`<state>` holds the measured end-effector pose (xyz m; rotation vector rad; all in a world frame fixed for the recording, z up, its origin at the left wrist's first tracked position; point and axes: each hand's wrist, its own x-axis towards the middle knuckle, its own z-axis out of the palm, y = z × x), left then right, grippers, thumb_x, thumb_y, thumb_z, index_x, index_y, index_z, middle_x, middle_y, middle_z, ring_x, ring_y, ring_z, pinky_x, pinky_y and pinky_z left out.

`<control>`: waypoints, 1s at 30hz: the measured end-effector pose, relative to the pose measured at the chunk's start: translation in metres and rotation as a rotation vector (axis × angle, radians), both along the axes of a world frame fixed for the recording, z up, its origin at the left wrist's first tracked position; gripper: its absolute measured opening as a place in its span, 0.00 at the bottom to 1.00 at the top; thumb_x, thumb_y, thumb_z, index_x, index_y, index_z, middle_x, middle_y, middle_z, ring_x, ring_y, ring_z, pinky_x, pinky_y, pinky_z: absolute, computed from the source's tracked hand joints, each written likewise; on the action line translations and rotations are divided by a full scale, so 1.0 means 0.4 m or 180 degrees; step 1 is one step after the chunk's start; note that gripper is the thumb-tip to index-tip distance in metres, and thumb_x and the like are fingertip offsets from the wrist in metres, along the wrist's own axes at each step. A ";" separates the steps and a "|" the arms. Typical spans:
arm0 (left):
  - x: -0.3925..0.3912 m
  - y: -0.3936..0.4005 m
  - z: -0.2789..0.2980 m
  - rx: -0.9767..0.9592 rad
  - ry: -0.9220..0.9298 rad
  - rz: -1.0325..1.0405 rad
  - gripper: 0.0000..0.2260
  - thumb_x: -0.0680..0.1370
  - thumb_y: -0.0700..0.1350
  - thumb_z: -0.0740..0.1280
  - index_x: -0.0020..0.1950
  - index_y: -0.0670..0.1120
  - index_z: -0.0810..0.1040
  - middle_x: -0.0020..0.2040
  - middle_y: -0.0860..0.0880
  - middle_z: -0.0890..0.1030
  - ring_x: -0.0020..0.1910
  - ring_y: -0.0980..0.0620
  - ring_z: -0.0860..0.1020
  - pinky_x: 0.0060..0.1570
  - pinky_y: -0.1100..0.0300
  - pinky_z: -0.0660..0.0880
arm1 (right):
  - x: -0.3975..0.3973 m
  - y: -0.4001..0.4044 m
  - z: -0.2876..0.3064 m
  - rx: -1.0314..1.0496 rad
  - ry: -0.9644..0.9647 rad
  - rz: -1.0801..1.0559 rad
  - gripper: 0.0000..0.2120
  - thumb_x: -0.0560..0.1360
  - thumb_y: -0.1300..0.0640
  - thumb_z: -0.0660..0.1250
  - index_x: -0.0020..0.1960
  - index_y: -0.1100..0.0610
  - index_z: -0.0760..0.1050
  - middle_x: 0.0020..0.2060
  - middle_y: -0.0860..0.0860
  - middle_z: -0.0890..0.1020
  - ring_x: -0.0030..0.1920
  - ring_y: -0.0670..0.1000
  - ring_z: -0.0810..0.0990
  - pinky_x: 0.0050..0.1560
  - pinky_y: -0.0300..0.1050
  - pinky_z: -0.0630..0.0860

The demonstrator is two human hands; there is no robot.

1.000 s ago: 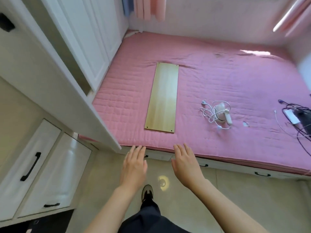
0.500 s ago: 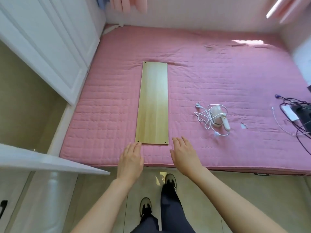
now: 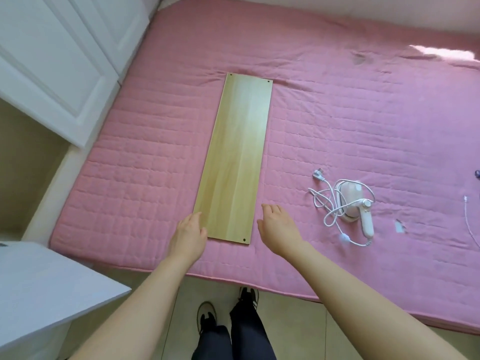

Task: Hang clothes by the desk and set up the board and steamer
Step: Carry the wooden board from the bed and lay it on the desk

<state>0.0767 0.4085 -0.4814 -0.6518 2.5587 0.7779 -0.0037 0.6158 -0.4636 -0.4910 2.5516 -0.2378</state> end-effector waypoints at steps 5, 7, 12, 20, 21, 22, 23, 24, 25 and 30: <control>-0.100 -0.041 -0.125 0.0058 -0.0119 0.0301 0.21 0.78 0.40 0.59 0.72 0.40 0.66 0.71 0.41 0.70 0.69 0.43 0.68 0.67 0.51 0.66 | -0.090 -0.027 -0.135 -0.0292 -0.0662 -0.0717 0.18 0.81 0.57 0.54 0.69 0.63 0.63 0.65 0.60 0.70 0.65 0.60 0.68 0.59 0.51 0.68; -0.137 -0.059 -0.191 0.0043 -0.0176 0.0275 0.22 0.78 0.40 0.59 0.72 0.40 0.66 0.71 0.41 0.70 0.69 0.42 0.68 0.67 0.52 0.65 | -0.127 -0.040 -0.207 -0.0331 -0.0775 -0.0886 0.18 0.80 0.58 0.54 0.68 0.64 0.64 0.65 0.60 0.71 0.65 0.60 0.68 0.59 0.51 0.68; -0.195 -0.107 -0.360 0.0010 -0.0306 0.0212 0.23 0.78 0.40 0.60 0.73 0.40 0.65 0.71 0.40 0.69 0.70 0.42 0.67 0.68 0.52 0.64 | -0.187 -0.078 -0.375 -0.0323 -0.0909 -0.1151 0.18 0.79 0.58 0.54 0.67 0.65 0.66 0.62 0.61 0.74 0.63 0.60 0.71 0.60 0.52 0.71; -0.235 -0.137 -0.548 0.0148 -0.0516 0.0704 0.26 0.77 0.41 0.62 0.74 0.40 0.62 0.71 0.39 0.68 0.69 0.40 0.67 0.67 0.50 0.65 | -0.254 -0.117 -0.552 -0.0426 -0.1205 -0.1855 0.16 0.79 0.58 0.56 0.64 0.65 0.66 0.52 0.61 0.78 0.53 0.60 0.76 0.44 0.47 0.70; -0.237 -0.135 -0.561 0.0194 -0.0531 0.0796 0.26 0.77 0.42 0.62 0.75 0.40 0.61 0.71 0.39 0.68 0.69 0.40 0.67 0.67 0.49 0.66 | -0.258 -0.120 -0.566 -0.0536 -0.1290 -0.1992 0.15 0.78 0.58 0.56 0.62 0.64 0.67 0.50 0.60 0.78 0.50 0.59 0.76 0.42 0.45 0.68; -0.238 -0.133 -0.573 0.0224 -0.0536 0.0879 0.27 0.77 0.42 0.62 0.75 0.41 0.60 0.71 0.39 0.68 0.69 0.40 0.67 0.67 0.49 0.66 | -0.260 -0.123 -0.574 -0.0675 -0.1400 -0.2155 0.13 0.78 0.58 0.57 0.59 0.64 0.68 0.46 0.58 0.76 0.45 0.57 0.75 0.39 0.45 0.67; -0.240 -0.131 -0.582 0.0237 -0.0533 0.0956 0.28 0.77 0.42 0.63 0.75 0.41 0.60 0.71 0.40 0.67 0.69 0.40 0.67 0.67 0.50 0.65 | -0.262 -0.127 -0.581 -0.0854 -0.1528 -0.2385 0.10 0.77 0.58 0.59 0.55 0.62 0.69 0.43 0.55 0.75 0.40 0.53 0.73 0.37 0.44 0.67; -0.243 -0.130 -0.592 0.0247 -0.0523 0.1030 0.28 0.77 0.43 0.63 0.76 0.41 0.59 0.72 0.40 0.66 0.70 0.41 0.66 0.68 0.50 0.64 | -0.265 -0.129 -0.583 -0.1002 -0.1665 -0.2609 0.05 0.77 0.58 0.60 0.49 0.60 0.69 0.39 0.53 0.73 0.36 0.50 0.70 0.35 0.43 0.67; -0.244 -0.130 -0.601 0.0268 -0.0509 0.1111 0.29 0.76 0.43 0.63 0.76 0.42 0.59 0.73 0.40 0.66 0.71 0.41 0.66 0.69 0.50 0.63 | -0.267 -0.130 -0.579 -0.1156 -0.1780 -0.2783 0.05 0.77 0.59 0.60 0.44 0.58 0.68 0.37 0.51 0.70 0.35 0.49 0.68 0.36 0.43 0.68; -0.237 -0.125 -0.636 0.0223 -0.0391 0.1296 0.30 0.75 0.43 0.64 0.76 0.42 0.59 0.73 0.40 0.65 0.71 0.41 0.63 0.71 0.51 0.60 | -0.290 -0.120 -0.588 -0.1394 -0.1958 -0.3136 0.07 0.76 0.57 0.65 0.46 0.60 0.69 0.41 0.52 0.71 0.43 0.52 0.71 0.61 0.63 0.72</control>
